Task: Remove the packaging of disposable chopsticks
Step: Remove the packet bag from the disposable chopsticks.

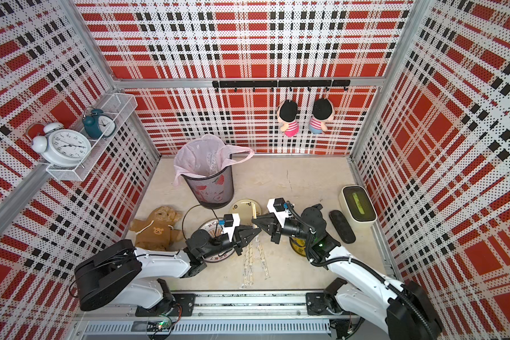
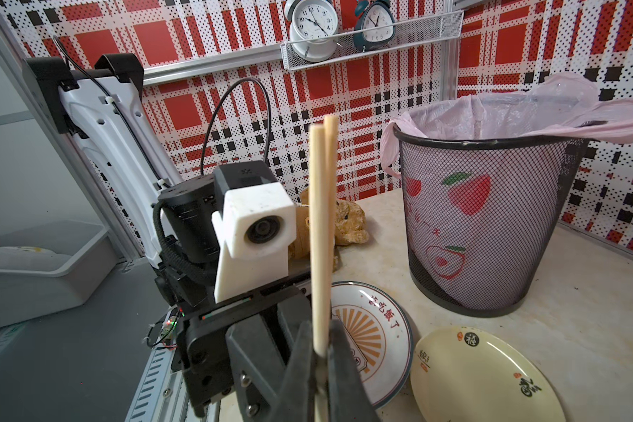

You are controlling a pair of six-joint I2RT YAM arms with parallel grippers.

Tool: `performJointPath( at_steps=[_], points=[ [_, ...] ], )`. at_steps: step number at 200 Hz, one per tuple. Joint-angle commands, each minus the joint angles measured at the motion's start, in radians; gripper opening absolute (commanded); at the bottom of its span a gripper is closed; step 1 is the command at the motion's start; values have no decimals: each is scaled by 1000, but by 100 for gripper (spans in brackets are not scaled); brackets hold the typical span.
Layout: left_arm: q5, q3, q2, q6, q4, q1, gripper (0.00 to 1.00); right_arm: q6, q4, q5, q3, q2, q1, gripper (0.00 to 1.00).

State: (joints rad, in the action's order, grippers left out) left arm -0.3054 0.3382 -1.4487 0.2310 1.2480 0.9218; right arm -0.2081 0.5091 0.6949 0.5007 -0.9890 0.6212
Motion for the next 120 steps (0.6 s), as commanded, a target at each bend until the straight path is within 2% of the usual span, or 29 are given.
performJointPath(
  at_steps=[1, 79, 100, 120],
  points=[
    [-4, -54, -55, 19, -99, 5, 15, 25, 115, -19, 97, 49, -6, 0],
    [-1, -65, -56, 19, -91, 3, 11, 27, 95, -46, 114, 52, -6, 0],
    [-5, -65, -25, 24, -105, -7, 8, 24, 77, -100, 105, 62, -8, 0],
    [16, -62, 62, 30, -172, -34, 7, 27, 22, -175, 90, 81, -14, 0]
  ],
)
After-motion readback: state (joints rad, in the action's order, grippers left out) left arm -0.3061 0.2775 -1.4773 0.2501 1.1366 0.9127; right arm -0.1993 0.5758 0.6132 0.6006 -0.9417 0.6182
